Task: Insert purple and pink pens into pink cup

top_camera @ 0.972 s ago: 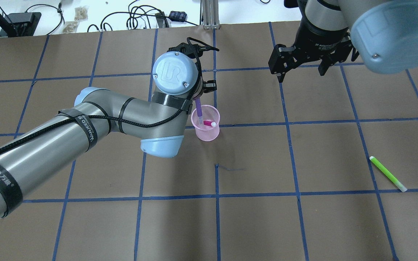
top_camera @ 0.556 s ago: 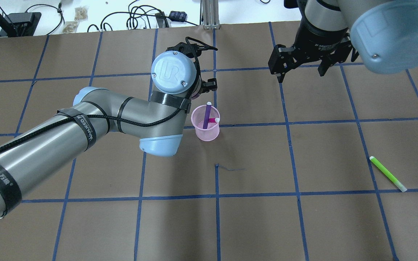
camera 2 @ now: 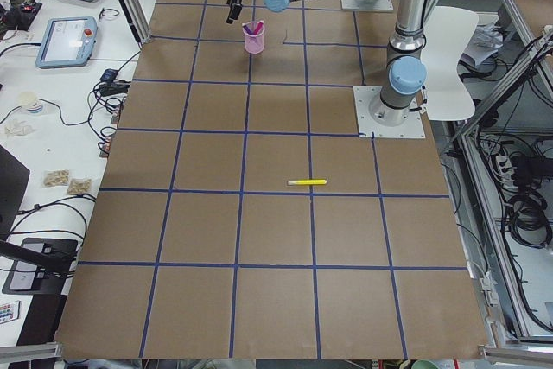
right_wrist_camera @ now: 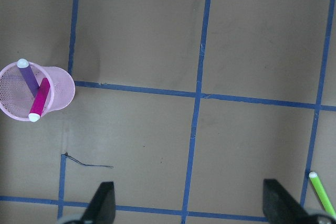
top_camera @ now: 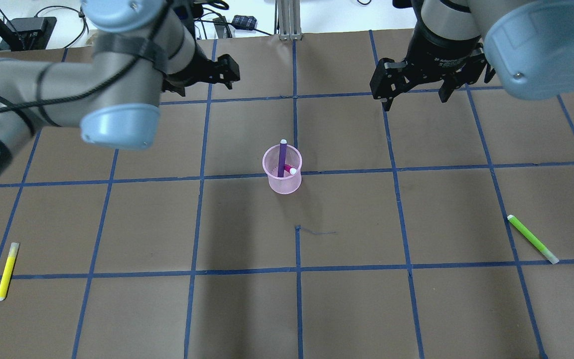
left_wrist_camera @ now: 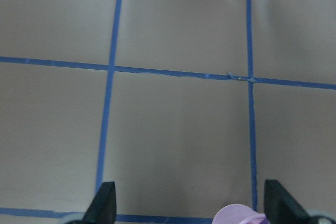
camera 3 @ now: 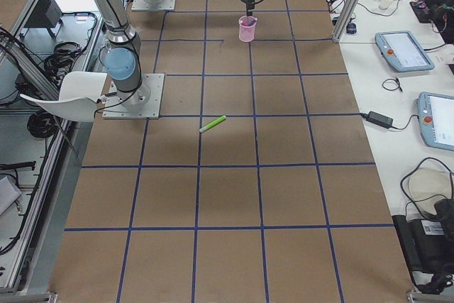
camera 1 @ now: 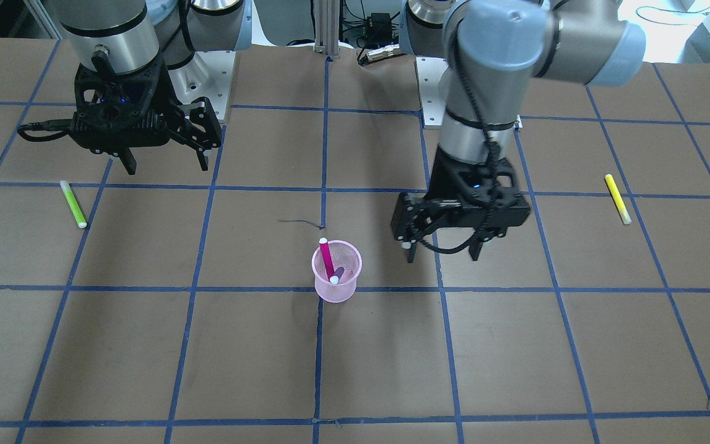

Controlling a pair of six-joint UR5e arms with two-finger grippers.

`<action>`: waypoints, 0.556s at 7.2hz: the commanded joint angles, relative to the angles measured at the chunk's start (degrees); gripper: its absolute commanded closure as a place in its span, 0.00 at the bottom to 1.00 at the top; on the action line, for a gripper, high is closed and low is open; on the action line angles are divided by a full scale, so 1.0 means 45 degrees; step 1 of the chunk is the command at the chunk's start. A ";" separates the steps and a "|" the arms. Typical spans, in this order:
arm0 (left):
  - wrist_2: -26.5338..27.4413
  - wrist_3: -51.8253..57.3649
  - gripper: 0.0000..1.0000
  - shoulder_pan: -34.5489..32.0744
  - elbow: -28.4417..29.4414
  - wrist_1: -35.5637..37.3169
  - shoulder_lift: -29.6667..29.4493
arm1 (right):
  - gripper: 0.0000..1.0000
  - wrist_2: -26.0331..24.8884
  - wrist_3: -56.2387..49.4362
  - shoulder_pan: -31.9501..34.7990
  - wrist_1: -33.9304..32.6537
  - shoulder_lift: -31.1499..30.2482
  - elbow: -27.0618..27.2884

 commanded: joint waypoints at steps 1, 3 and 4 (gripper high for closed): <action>-0.0116 0.1622 0.00 0.2468 0.1718 -0.4916 0.0941 | 0.00 0.0001 0.0003 -0.0011 0.0015 -0.0016 0.0004; -0.0116 0.2295 0.00 0.2987 0.1800 -0.5572 0.1275 | 0.00 0.0021 -0.0035 -0.0069 0.0016 -0.0016 0.0043; 0.0000 0.1985 0.00 0.2058 0.1762 -0.5884 0.1315 | 0.00 0.0001 0.0003 -0.0070 0.0016 -0.0016 0.0043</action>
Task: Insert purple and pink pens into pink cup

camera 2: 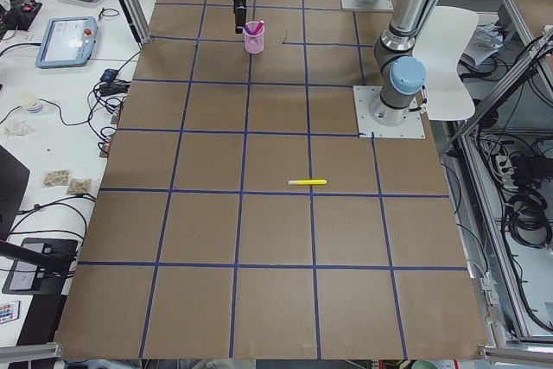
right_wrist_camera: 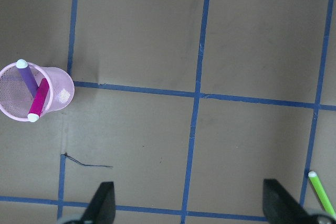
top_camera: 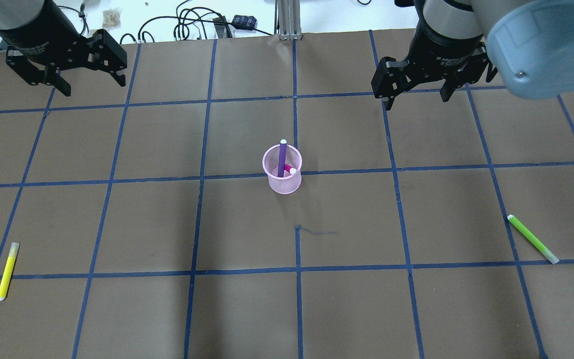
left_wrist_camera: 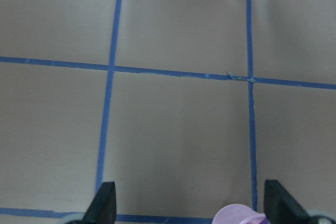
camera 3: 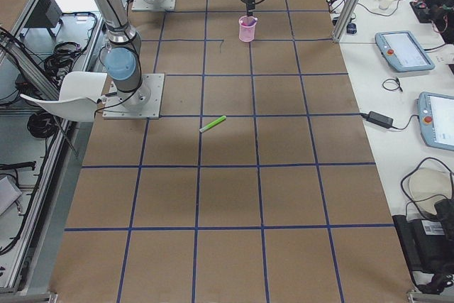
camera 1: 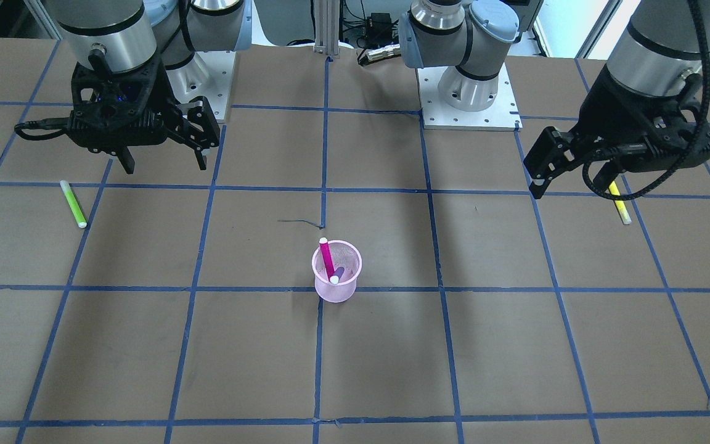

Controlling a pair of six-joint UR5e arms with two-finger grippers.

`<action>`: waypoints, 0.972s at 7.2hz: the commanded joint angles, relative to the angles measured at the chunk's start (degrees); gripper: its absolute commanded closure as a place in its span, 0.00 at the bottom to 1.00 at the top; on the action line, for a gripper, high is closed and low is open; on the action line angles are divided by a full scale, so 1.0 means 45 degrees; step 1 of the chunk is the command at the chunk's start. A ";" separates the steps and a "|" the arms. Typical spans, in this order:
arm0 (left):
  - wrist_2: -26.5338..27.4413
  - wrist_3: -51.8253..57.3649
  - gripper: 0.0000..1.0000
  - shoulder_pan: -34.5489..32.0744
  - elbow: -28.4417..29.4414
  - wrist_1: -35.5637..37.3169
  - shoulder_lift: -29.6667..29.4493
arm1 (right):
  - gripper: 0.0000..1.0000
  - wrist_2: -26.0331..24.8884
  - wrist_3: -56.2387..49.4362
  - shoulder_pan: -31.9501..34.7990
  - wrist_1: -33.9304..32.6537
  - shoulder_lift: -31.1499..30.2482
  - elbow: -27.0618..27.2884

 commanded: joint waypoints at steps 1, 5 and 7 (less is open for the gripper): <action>0.0390 -0.0264 0.00 -0.1702 0.0095 -0.0332 -0.0069 | 0.00 0.0007 -0.0022 -0.0015 -0.0018 -0.0001 -0.0028; 0.0316 -0.0480 0.00 -0.1733 -0.0178 0.0020 0.0008 | 0.00 -0.0013 0.0016 0.0043 0.0020 -0.0001 -0.0028; 0.0335 -0.0480 0.00 -0.1732 -0.0197 0.0021 -0.0031 | 0.00 0.0007 0.0016 0.0043 0.0040 -0.0040 0.0011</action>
